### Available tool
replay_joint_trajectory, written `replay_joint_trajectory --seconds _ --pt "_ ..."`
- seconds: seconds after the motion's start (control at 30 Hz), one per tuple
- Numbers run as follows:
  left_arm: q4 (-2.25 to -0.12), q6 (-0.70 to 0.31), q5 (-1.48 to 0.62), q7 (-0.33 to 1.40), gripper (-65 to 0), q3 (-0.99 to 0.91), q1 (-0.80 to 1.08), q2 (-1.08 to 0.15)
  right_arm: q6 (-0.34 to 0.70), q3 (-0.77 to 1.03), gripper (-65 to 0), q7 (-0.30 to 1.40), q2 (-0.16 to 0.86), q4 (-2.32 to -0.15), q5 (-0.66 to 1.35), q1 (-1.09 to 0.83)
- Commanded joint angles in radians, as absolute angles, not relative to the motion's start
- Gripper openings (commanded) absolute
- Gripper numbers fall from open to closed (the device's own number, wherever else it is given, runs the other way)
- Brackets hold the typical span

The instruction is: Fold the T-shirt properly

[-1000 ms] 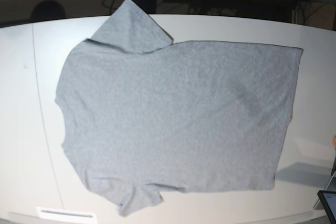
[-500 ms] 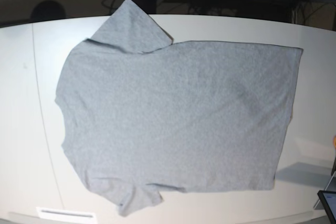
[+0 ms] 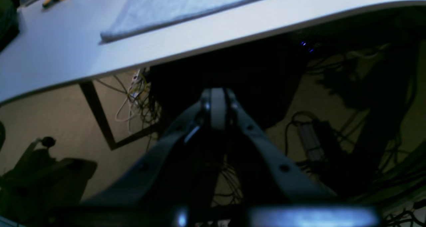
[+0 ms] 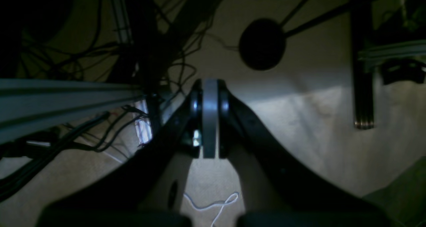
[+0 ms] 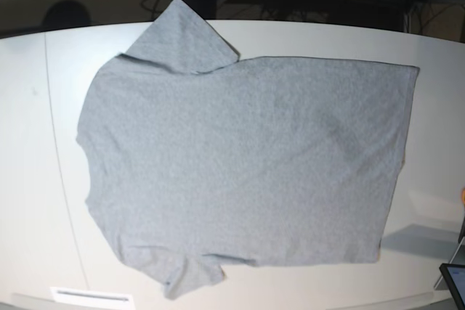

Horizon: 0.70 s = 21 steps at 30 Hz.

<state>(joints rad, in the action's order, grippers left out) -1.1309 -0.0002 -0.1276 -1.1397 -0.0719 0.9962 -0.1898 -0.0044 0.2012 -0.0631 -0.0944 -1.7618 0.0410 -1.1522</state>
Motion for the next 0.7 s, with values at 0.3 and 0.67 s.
replay_joint_trajectory --seconds 0.3,0.67 --pt "-1.279 0.004 -0.134 -1.224 -65.0 -0.081 1.072 -0.199 -0.004 0.239 -65.0 -0.094 -0.084 -1.962 0.064 -1.161" --pt "-1.541 0.004 -0.136 -0.993 -65.0 -0.271 1.070 -0.193 -0.004 0.237 -64.7 -0.087 -0.084 -1.998 0.064 -1.012"
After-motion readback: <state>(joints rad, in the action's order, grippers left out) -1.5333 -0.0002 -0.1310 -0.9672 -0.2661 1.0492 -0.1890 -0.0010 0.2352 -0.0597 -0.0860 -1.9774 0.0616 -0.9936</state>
